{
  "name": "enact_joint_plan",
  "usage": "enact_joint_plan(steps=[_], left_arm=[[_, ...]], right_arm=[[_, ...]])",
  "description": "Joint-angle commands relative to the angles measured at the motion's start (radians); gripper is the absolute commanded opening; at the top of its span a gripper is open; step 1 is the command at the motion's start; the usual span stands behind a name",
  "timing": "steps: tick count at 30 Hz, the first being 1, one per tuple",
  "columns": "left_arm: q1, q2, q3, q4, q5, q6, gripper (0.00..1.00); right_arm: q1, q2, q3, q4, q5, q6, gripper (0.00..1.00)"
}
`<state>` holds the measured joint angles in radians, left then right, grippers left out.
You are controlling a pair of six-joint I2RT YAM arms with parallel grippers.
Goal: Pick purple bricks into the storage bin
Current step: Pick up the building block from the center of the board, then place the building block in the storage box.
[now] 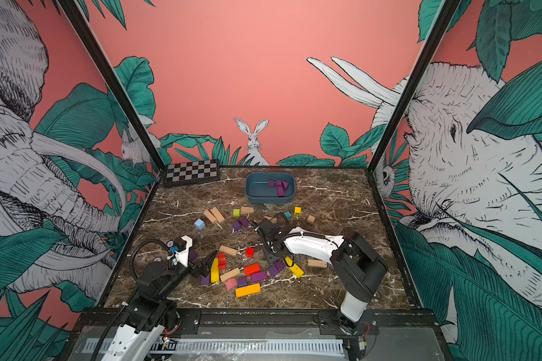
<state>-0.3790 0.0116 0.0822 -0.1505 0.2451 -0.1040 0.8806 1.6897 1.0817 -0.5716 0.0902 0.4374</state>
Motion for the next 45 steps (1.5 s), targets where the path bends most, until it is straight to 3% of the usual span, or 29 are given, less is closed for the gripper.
enact_joint_plan(steps=[1,11,28,45], left_arm=[[-0.002,-0.007,-0.013,0.017,-0.006,0.009,0.99],[-0.002,-0.007,-0.013,0.02,0.0,0.003,0.99],[-0.002,-0.006,-0.011,0.017,-0.006,0.007,0.99],[-0.003,-0.007,-0.012,0.028,0.002,0.004,0.99]], right_arm=[[-0.007,-0.055,0.092,-0.067,0.048,-0.04,0.51],[-0.092,0.013,0.42,-0.071,0.121,-0.206,0.52],[-0.276,0.559,1.015,0.062,0.054,-0.258,0.5],[-0.31,0.911,1.293,0.255,0.029,-0.301,0.52]])
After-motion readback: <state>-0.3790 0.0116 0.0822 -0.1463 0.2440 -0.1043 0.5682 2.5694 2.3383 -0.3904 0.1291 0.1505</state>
